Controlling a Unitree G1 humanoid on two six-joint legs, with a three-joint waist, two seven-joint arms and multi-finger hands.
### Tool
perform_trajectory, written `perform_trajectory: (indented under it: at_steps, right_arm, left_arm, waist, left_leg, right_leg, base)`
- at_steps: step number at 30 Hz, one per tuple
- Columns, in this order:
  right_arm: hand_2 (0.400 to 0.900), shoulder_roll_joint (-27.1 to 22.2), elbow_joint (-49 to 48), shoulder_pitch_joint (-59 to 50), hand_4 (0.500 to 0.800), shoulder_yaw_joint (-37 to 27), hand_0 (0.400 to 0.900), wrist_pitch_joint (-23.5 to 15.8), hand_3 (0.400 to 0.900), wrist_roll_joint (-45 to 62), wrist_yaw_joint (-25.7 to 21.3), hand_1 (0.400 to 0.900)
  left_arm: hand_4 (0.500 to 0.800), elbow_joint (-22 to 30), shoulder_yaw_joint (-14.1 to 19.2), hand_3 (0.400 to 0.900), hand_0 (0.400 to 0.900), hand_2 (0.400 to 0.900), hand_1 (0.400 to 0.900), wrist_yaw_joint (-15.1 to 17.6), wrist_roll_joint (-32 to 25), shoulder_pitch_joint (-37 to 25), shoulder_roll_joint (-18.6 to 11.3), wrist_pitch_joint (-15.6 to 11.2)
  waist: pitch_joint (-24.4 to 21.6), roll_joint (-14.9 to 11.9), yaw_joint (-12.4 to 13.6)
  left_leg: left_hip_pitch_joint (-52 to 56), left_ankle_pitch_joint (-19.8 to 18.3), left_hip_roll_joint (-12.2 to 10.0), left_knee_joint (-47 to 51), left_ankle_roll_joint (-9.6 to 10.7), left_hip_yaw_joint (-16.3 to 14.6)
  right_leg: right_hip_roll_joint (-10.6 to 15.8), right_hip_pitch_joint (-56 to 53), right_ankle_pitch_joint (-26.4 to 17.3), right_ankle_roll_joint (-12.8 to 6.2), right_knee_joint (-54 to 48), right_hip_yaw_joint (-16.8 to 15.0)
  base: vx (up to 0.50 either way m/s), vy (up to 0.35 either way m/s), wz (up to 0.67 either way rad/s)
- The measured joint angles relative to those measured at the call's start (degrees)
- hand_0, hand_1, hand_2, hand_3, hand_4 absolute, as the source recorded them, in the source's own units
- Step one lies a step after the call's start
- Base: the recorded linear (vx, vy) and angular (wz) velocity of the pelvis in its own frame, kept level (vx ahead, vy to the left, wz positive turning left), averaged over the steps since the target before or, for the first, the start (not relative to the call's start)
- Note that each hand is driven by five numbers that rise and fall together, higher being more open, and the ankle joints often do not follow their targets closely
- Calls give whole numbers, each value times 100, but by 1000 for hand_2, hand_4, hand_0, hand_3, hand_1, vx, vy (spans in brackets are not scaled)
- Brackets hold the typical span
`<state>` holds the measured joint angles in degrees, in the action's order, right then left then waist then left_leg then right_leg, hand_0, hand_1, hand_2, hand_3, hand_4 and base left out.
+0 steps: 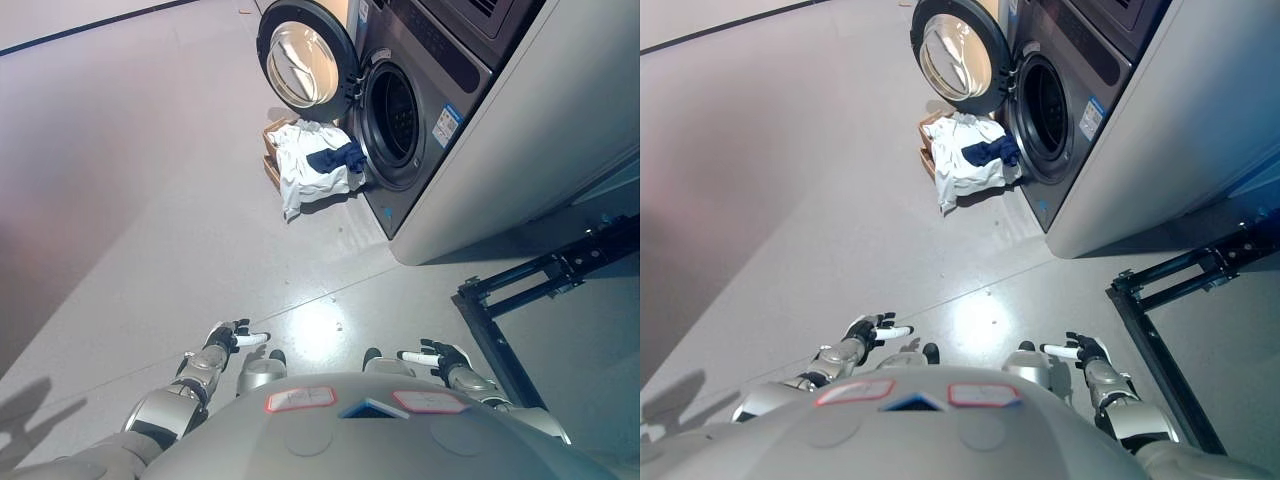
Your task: Put the clothes in the basket into the washing machine.
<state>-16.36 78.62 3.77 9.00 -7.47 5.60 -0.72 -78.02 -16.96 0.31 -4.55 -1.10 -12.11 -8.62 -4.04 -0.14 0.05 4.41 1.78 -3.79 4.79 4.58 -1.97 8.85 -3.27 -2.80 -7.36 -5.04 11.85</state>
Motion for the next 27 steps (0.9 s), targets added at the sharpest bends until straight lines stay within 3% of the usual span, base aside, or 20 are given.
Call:
perform_trajectory:
  at_steps: [27]
  right_arm:
    - [900,0,9,-24,800,-2,900,9,900,0,4,900]
  left_arm:
    - [800,-163,66,900,900,900,900,1,-2,0,-7,7]
  waist:
    - [12,-17,-4]
  left_leg:
    - [7,-5,73,16,-19,-16]
  right_leg:
    - [58,12,0,0,1,-27]
  base:
    - [7,26,-1]
